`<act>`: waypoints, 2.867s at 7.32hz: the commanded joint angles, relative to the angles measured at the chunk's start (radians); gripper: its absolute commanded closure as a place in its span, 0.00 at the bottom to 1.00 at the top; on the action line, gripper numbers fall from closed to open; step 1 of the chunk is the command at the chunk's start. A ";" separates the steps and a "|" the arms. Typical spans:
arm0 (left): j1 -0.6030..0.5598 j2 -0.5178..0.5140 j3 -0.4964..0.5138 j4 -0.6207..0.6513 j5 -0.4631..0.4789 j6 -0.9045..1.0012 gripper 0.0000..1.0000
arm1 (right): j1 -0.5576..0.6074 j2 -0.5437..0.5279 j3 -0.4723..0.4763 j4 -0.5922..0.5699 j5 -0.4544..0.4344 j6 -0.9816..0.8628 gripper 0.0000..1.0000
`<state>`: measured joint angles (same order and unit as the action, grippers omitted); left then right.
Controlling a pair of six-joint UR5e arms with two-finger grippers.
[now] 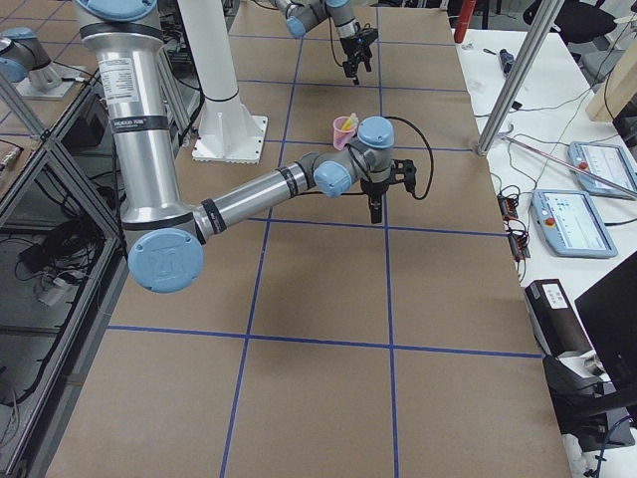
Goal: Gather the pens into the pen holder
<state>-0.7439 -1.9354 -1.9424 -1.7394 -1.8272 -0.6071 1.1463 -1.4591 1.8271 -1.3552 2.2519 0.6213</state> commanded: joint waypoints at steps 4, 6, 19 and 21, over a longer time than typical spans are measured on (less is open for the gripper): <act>-0.561 0.339 0.112 0.151 -0.542 0.165 0.01 | 0.338 -0.093 -0.232 -0.013 0.144 -0.406 0.00; -0.690 0.355 0.175 0.184 -0.566 0.431 0.01 | 0.359 -0.093 -0.242 -0.097 0.150 -0.467 0.00; -0.738 0.403 0.226 0.178 -0.566 0.495 0.01 | 0.375 -0.078 -0.265 -0.203 0.130 -0.589 0.00; -0.738 0.401 0.220 0.178 -0.567 0.501 0.01 | 0.375 -0.079 -0.262 -0.196 0.132 -0.592 0.00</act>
<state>-1.4819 -1.5330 -1.7181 -1.5616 -2.3933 -0.1088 1.5217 -1.5367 1.5624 -1.5558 2.3829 0.0314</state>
